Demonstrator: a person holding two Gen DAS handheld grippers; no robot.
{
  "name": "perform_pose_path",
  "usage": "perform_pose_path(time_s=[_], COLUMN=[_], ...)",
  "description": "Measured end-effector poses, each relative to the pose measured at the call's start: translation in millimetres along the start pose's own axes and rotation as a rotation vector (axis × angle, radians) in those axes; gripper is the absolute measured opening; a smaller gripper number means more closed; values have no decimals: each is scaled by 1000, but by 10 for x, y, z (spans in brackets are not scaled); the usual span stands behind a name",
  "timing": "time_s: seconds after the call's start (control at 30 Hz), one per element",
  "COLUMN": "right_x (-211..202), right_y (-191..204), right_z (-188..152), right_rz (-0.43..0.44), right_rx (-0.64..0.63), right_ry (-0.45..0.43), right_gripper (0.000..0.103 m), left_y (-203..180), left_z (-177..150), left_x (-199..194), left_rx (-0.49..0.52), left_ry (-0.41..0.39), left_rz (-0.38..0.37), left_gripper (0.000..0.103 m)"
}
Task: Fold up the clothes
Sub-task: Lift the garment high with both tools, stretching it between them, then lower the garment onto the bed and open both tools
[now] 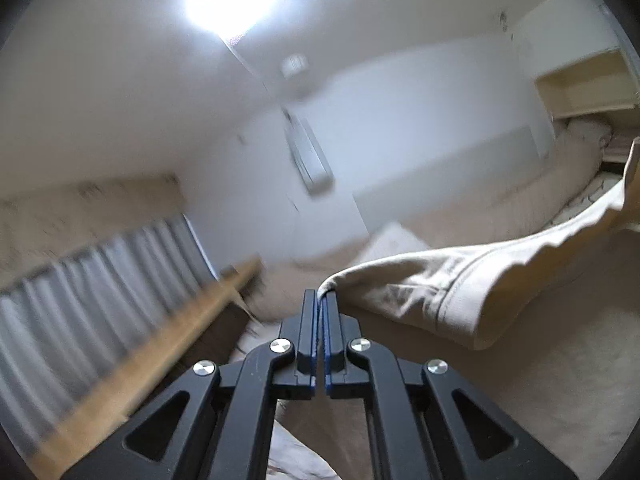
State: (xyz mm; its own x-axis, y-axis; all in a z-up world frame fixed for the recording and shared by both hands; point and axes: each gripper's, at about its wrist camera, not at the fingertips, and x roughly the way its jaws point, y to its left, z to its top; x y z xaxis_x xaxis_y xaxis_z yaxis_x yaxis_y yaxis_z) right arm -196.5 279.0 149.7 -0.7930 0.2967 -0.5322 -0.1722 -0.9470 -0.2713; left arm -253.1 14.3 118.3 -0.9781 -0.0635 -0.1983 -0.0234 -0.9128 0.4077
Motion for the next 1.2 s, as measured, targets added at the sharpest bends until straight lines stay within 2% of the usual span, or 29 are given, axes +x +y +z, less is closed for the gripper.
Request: perform_pose_path(time_s=[0.13,0.2,0.27,0.4,0.6,0.67,0.7,0.73,0.77,0.8,0.83,0.93,1.0,1.1,1.2], right_x=[1246,1805,2171,2886,3558,3655,3697,3737,3749,3747,3703,3528,3348,2983,2785], right_y=[227,395,552,782,1035,1073,1090,1104,1099,1084,1049,911,808,661,574], right_z=[-19,-198,-499,-1002,-1436,-1492,-1516,-1527,-1524,-1504,-1451,-1290,-1266,-1323,-1528], right_rz=[-36,-36,-33,-26,-5,24,39,37,28,13,-10,-44,-23,-10,39], right_rx=[1,-1,-9,-39,-24,-10,-2,8,15,24,31,47,47,-18,-95], right_ry=[115,193,264,385,472,486,493,509,513,505,471,403,384,353,452], right_gripper=[4,4,4,4,4,4,8,16,47,77,82,82,82,82,82], left_y=[-595,-829,-938,-1170,-1445,-1506,-1490,-1475,-1456,-1418,-1358,-1142,-954,-633,-414], left_z=[-287,-520,-780,-1267,-1812,-1930,-1942,-1954,-1961,-1936,-1888,-1769,-1719,-1828,-2141], left_x=[714,1084,1439,1884,2345,2485,2524,2563,2594,2582,2549,2375,2181,1668,978], left_rx=[-20,-23,-9,-1,-15,-28,-39,-49,-60,-73,-84,-122,-148,-119,-116], left_ry=[132,208,284,393,516,560,578,595,609,598,579,549,539,526,550], left_rz=[-61,-98,-126,-169,-215,-247,-255,-262,-268,-269,-268,-290,-325,-382,-396], left_gripper=[3,3,3,3,3,7,11,32,54,60,60,60,60,60,60])
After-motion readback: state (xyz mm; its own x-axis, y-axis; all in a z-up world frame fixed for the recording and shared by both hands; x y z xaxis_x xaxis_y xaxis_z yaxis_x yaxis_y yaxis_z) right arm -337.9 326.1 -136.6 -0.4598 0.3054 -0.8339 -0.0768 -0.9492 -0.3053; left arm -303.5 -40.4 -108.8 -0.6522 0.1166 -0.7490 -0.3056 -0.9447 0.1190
